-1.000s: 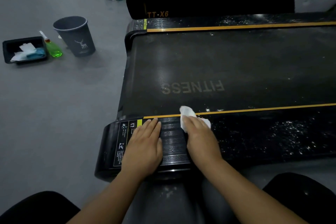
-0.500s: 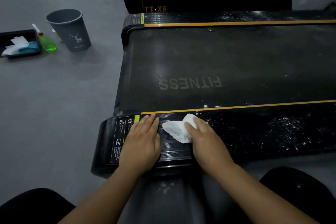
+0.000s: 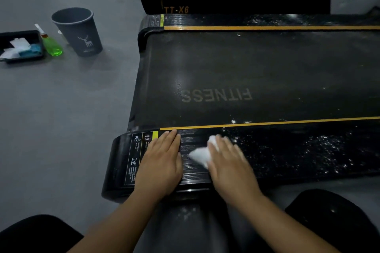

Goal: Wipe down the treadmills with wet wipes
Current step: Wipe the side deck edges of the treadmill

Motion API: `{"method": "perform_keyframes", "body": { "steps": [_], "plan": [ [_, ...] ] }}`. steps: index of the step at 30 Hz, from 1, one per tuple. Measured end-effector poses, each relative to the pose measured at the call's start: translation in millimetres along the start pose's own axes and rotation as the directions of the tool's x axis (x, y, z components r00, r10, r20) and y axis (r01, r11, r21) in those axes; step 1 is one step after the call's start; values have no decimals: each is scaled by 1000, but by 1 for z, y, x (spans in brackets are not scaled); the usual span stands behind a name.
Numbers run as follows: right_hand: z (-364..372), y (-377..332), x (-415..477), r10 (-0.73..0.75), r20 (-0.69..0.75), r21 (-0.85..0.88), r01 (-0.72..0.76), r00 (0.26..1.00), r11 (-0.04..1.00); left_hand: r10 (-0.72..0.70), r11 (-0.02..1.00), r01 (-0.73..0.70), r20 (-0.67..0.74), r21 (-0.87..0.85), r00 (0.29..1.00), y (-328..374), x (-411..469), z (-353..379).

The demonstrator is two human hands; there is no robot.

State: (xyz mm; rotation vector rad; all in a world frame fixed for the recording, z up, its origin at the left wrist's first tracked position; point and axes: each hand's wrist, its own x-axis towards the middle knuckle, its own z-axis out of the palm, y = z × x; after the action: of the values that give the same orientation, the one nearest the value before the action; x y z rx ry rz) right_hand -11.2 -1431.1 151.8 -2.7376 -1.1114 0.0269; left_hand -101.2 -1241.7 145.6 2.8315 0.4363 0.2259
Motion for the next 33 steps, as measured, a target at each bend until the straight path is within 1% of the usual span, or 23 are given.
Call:
{"method": "perform_keyframes", "body": {
  "steps": [2,3,4,5,7,9,10,11,13,14,16,18,20,21,24,26,27,28,30,31,32,33],
  "plan": [
    [-3,2,37,130,-5,18,-129,992,991,-3,1000,3,7,-2,1000,1,0,0],
    [-3,-9,48,147,1,24,-147,989,989,-3,1000,3,8,-3,1000,1,0,-1],
    [-3,-23,50,113,-4,32,-113,994,993,-3,1000,3,10,-4,1000,1,0,-1],
    [-1,-36,43,25,-17,34,-24,1000,999,0,1000,1,11,-5,1000,0,0,-1],
    [2,-48,4,-165,-32,58,166,986,984,10,1000,-10,7,-4,1000,-1,0,1],
    [-1,-32,-24,-221,-27,134,222,975,966,8,1000,-8,11,3,1000,-1,-1,1],
    [-2,-18,-22,-192,-41,143,196,980,970,0,1000,0,9,9,1000,0,0,0],
    [0,-4,-12,-129,-60,142,136,990,980,-5,1000,5,9,10,1000,1,0,-1],
    [-4,7,21,10,6,145,-11,1000,989,-11,1000,11,21,-1,1000,3,1,-3],
    [-6,0,31,52,45,145,-58,998,988,-14,1000,14,22,-7,1000,4,1,-4],
    [-4,-24,29,37,20,88,-38,999,995,-13,1000,14,22,-12,1000,3,0,-3],
    [1,-42,-6,-35,-5,110,36,999,993,-3,1000,4,26,-17,1000,2,0,-2],
    [-1,-42,-38,-86,18,131,83,996,988,4,1000,-4,17,-16,1000,1,1,-1],
    [-3,-35,-42,-54,25,131,50,998,990,1,1000,-1,18,-14,1000,1,1,-2],
    [-8,-16,-4,152,39,97,-155,988,983,-9,1000,9,20,-5,1000,4,2,-3],
    [-8,-26,22,221,69,112,-228,973,967,-8,1000,8,20,-4,1000,4,2,-3],
    [-8,-34,26,210,57,110,-215,976,970,-7,1000,7,18,-3,1000,4,2,-3],
    [-6,-41,21,159,36,102,-162,987,982,-5,1000,5,16,-4,1000,3,2,-3],
    [-1,-44,-8,2,9,76,-3,1000,997,3,1000,-3,16,-10,1000,2,2,-2],
    [-1,-40,-23,-53,14,82,52,999,995,4,1000,-3,21,-14,1000,2,3,-2],
    [-3,-31,-32,-71,17,97,69,997,993,0,1000,0,23,-14,1000,2,2,-2],
    [-4,-20,-32,-41,-2,138,41,999,990,-4,1000,4,25,-8,1000,3,2,-3]
  ]
}}
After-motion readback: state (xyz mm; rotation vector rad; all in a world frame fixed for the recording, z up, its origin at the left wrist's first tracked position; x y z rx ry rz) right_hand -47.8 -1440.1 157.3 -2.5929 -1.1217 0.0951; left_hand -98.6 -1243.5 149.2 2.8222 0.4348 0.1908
